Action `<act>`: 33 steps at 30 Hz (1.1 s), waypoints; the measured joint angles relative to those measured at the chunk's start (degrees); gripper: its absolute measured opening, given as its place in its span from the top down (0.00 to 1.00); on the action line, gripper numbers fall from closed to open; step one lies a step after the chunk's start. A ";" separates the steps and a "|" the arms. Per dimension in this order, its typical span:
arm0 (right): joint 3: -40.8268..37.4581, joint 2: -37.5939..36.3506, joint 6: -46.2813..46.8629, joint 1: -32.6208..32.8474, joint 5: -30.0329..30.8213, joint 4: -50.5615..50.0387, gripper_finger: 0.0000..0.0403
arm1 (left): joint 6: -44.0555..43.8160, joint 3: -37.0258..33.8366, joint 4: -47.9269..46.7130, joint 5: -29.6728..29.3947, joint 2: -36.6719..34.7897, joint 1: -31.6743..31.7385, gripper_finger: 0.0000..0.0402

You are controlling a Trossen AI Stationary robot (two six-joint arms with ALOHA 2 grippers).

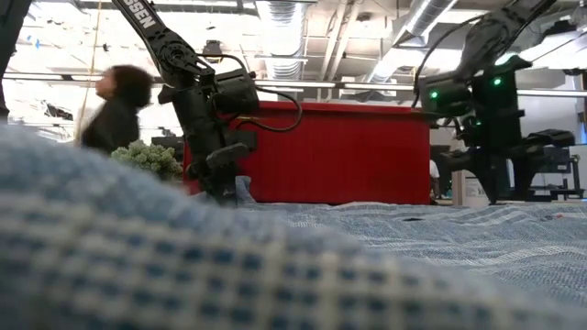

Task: Fold Laundry from Bin
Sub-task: Fold the blue polo shirt

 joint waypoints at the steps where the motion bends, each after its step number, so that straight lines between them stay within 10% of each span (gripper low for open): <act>1: 0.00 0.00 -2.25 -1.91 -0.05 1.33 0.44 | 0.13 0.00 0.00 0.00 -0.01 0.00 0.78; 12: 0.01 0.02 -19.05 -10.67 -4.71 20.65 0.46 | -0.09 -0.04 0.39 0.07 -0.01 0.00 0.78; 33: 0.04 6.04 -23.71 -13.08 -6.37 22.39 0.47 | -1.10 -0.07 1.68 0.46 0.07 0.00 0.78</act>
